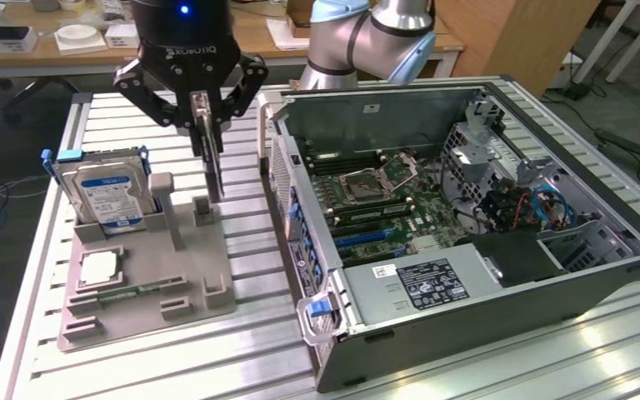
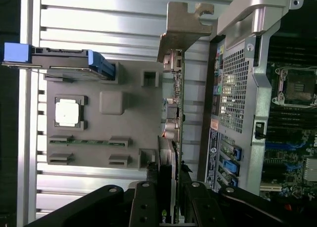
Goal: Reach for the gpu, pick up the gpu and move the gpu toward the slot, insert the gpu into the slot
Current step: 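Pick up the gpu and move the gpu toward the slot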
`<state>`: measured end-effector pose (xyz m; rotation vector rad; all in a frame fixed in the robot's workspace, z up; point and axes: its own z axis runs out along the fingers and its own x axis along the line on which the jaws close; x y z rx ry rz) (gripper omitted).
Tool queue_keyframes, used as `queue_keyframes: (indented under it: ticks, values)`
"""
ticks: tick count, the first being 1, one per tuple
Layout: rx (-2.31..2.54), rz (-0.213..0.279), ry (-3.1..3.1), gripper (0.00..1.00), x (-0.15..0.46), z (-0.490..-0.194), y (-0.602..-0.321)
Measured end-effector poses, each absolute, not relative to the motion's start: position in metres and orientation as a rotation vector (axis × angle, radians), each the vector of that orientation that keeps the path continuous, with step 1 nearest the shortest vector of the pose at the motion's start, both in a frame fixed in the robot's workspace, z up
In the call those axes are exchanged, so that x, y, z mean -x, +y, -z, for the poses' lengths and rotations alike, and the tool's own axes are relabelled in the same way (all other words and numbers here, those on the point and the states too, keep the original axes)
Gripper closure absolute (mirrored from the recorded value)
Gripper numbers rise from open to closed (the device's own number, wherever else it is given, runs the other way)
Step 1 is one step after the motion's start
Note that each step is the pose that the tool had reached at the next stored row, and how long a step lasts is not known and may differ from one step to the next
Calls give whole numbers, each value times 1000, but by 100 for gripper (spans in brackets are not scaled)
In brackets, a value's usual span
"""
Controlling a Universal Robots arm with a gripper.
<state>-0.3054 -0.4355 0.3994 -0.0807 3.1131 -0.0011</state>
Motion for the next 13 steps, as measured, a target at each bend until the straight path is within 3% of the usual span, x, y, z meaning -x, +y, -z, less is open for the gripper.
queue_keyframes:
  ticks: [13]
  values:
    - [81,1,3113,73,294,-399,-435]
